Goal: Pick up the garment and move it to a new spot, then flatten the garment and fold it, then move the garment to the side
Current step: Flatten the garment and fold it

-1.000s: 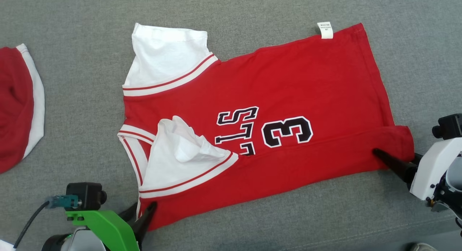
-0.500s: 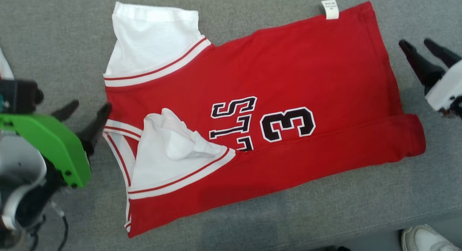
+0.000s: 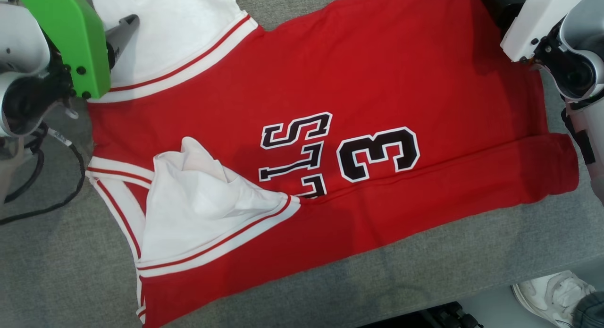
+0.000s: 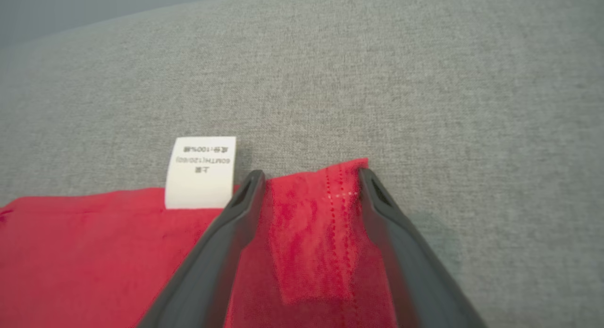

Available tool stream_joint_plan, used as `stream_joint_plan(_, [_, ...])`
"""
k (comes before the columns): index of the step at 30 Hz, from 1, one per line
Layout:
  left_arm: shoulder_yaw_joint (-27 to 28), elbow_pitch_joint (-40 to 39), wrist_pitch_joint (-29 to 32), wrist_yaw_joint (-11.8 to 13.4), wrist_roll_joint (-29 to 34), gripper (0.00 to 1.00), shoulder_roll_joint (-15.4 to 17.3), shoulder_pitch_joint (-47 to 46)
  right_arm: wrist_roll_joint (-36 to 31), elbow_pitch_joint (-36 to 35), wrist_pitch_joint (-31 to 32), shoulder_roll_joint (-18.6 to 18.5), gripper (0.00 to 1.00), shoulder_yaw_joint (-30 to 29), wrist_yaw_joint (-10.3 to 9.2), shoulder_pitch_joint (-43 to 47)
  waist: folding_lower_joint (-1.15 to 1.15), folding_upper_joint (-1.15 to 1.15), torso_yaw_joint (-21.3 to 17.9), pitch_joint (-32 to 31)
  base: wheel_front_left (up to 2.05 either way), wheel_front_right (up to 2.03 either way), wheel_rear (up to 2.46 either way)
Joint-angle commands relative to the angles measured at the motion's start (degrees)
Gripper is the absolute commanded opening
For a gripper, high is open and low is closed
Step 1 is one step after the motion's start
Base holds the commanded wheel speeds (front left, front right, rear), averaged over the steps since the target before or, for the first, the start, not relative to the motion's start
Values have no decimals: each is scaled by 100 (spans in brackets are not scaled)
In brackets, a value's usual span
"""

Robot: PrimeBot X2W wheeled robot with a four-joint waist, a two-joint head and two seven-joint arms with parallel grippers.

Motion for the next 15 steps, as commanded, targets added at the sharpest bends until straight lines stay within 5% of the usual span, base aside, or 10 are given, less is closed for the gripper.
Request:
stream_joint_plan(1, [-50,161,56,-73,36,100,-20,-155,58,96,-33,-67,100,111,-1,-45,-2,0,-122,76,0,0,0])
stream_joint_plan(13, [-149,854,-38,-256,33,100,-258,-440,408,343,-335,-332,100,640,-1,-374,-2,0,-276,118,0,0,0])
stream_joint_plan(15, [-149,879,-68,-271,45,91,-274,-472,417,369,-360,-340,100,677,-1,-379,-2,0,-276,122,0,0,0])
